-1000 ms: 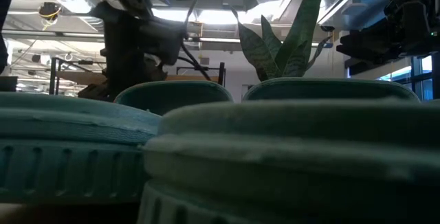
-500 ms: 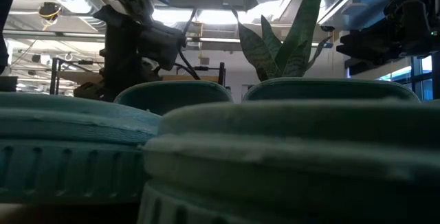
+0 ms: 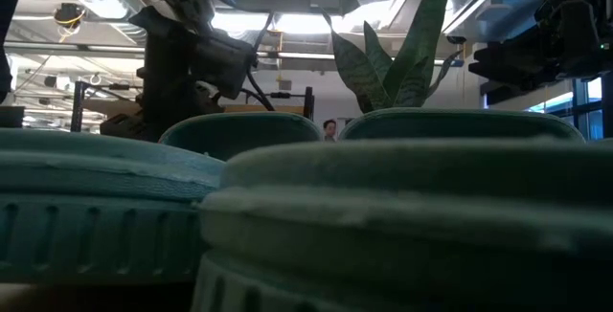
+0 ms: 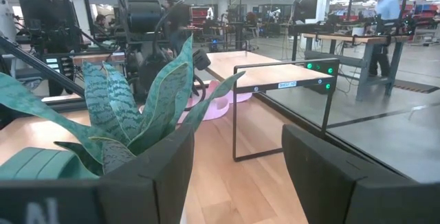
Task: Pick and place slides into the shelf
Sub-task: Put the pink slipper under the shelf
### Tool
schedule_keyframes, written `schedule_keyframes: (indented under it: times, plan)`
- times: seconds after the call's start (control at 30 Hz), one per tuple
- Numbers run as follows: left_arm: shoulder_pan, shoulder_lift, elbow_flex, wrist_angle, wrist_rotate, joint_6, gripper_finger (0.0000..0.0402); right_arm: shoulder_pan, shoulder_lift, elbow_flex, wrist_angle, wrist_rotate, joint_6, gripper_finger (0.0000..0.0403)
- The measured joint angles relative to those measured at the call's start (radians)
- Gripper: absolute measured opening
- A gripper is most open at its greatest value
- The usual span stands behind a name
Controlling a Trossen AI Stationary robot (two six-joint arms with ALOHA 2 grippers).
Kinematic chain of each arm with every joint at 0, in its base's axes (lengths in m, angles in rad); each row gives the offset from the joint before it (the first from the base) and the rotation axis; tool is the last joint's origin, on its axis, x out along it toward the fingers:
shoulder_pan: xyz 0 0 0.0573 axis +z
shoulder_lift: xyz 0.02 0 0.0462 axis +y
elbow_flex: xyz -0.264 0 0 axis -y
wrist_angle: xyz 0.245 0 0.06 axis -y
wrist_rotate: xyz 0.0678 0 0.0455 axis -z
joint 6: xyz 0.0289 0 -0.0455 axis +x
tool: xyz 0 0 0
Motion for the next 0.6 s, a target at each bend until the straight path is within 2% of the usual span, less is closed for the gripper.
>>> schedule_keyframes:
  times: [0.2,0.33,0.6]
  plan:
    - [0.0,0.0,0.0,-0.001,0.005,-0.002,0.007,0.0,0.0,0.0,0.0,0.0,0.001,0.0221]
    - [0.0,0.0,0.0,-0.004,0.047,-0.008,0.0106,0.0,0.0,0.0,0.0,0.0,0.0,0.0221]
    - [0.0,-0.001,0.0,-0.01,0.066,-0.03,0.017,0.0,0.0,0.0,0.0,0.0,-0.001,0.0221]
